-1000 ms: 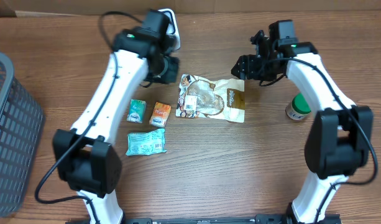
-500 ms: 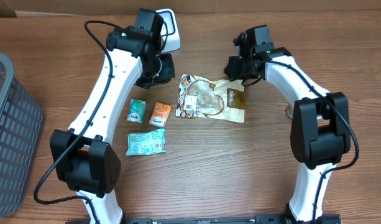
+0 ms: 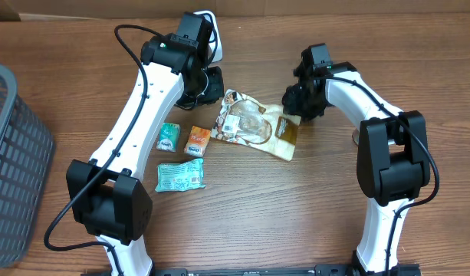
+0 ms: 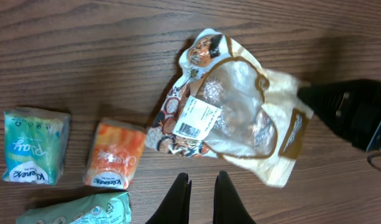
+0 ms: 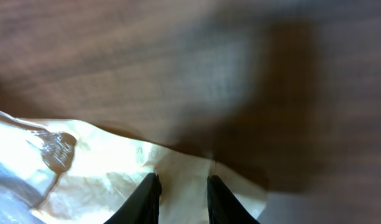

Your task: Scan the item barcode

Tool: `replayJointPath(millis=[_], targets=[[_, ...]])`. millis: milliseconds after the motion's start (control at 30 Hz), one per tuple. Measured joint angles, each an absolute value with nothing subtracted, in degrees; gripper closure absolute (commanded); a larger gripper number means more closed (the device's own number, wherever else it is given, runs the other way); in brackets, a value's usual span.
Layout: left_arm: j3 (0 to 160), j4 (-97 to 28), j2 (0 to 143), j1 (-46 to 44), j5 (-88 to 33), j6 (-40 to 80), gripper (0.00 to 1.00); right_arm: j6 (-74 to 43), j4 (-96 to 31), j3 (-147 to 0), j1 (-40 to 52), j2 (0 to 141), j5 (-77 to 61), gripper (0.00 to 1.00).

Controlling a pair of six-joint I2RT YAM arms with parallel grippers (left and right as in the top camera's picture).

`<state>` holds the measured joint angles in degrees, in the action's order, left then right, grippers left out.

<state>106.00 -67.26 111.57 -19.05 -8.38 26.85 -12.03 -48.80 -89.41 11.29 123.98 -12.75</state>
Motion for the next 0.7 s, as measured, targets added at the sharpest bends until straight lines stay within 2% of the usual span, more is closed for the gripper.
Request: replayJointPath(millis=[400,600,633,700], targets=[[104.2,-66.9,111.6,-19.2,-8.4,26.9,0.96,-10.5,-74.2,-88.8,11.3,124.0,-17.8,0.78],[102.6,-66.1,111.6,-21.1,-9.3,28.4,0.96,-7.4,-76.6,-88.8,11.2,124.0,-20.5,0.78],[101.6,-65.8,111.6,-21.7,-9.4,28.9,0.96,-7.2,-76.6,-89.0,11.1,124.0,-20.7,0.76],[98.7,-65.0,111.6,-23.3,-9.6,30.1,0.96,-7.0,-76.8,-90.0,10.7,124.1,-20.9,0.67]])
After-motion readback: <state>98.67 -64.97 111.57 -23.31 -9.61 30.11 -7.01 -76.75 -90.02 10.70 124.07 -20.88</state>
